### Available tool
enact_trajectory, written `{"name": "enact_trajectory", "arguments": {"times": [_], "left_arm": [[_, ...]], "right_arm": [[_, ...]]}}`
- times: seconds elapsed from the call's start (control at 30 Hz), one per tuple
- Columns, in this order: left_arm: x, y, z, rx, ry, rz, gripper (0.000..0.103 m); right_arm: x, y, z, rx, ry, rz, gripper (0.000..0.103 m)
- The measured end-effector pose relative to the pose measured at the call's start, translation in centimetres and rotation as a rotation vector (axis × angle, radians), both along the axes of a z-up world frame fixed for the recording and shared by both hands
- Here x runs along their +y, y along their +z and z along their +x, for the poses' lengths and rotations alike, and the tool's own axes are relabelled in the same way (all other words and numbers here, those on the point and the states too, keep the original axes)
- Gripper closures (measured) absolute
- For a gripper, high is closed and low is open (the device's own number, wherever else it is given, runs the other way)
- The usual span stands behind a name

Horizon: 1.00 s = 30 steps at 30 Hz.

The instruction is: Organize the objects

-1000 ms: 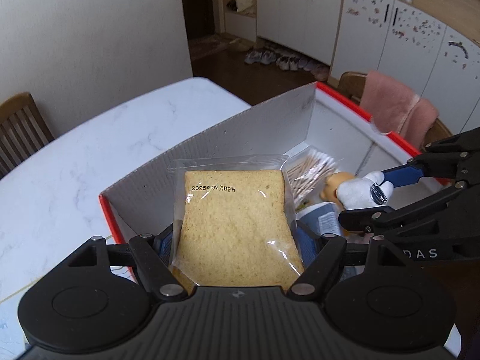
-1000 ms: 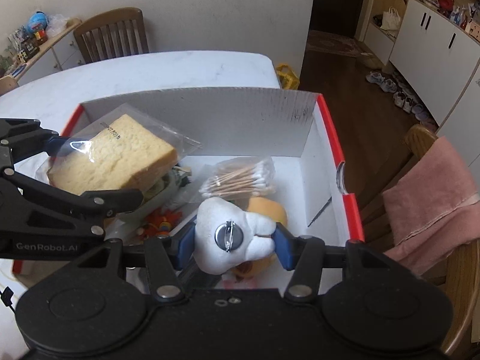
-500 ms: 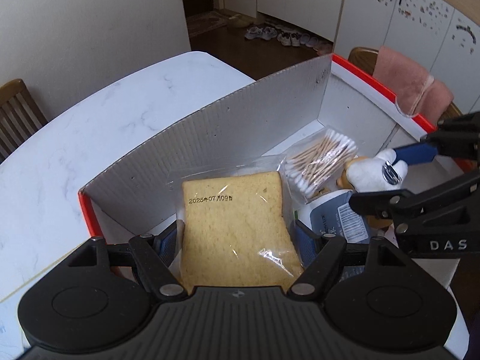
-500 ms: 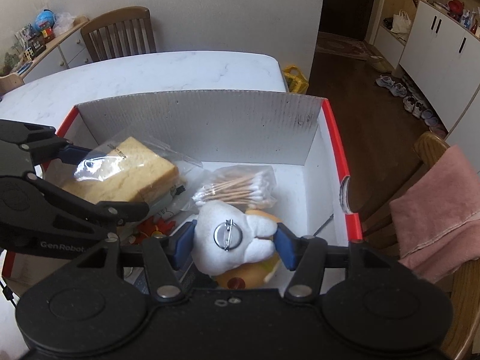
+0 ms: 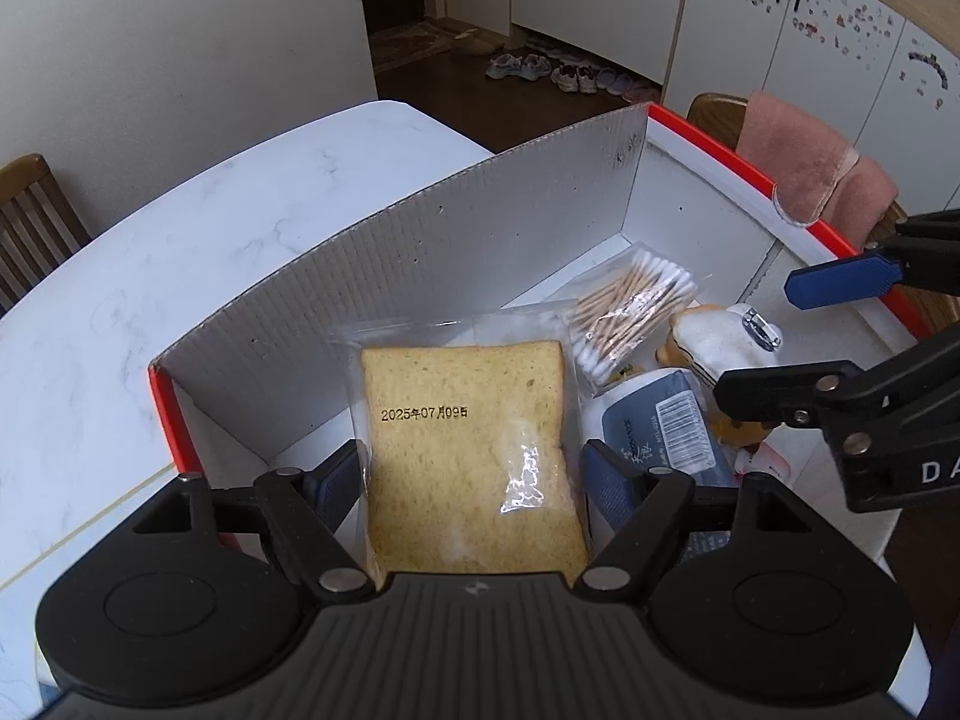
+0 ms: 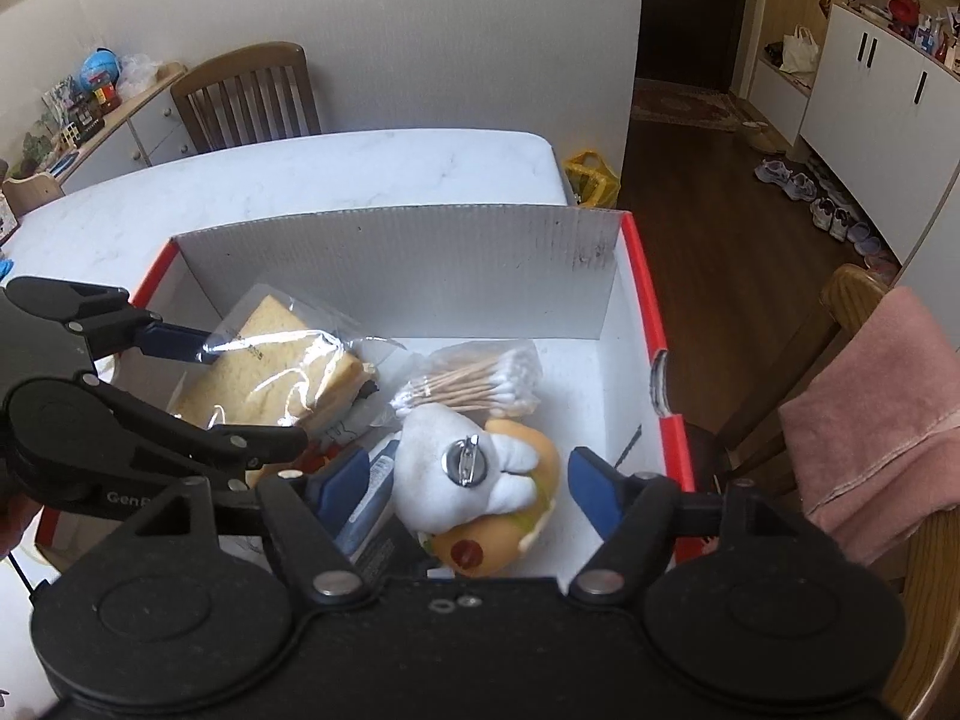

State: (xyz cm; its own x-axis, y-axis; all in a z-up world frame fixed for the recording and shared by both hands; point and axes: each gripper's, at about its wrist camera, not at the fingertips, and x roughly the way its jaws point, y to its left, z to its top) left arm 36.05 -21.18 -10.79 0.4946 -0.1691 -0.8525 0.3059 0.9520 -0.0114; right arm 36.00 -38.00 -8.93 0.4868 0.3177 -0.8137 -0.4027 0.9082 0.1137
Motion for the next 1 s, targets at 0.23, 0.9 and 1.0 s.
{"name": "enact_trajectory", "arguments": {"times": [0.23,0.9,1.0], "left_arm": [[1.0,1.5,-1.4,-0.037,0.029,-0.074,0.026],[3.9,6.8,-9.1,-0.213,0.089,-0.175,0.015],[4.4,7.4,-10.1,-0.23,0.107,-0.19,0.005]], "right_arm": [[-0.7,1.4,-1.6,-0.028,0.0,0.051,0.026],[-0.5,5.2,-7.6,-0.184,-0.011,0.153,0.016],[-0.4,5.4,-8.7,-0.208,-0.017,0.157,0.01]]}}
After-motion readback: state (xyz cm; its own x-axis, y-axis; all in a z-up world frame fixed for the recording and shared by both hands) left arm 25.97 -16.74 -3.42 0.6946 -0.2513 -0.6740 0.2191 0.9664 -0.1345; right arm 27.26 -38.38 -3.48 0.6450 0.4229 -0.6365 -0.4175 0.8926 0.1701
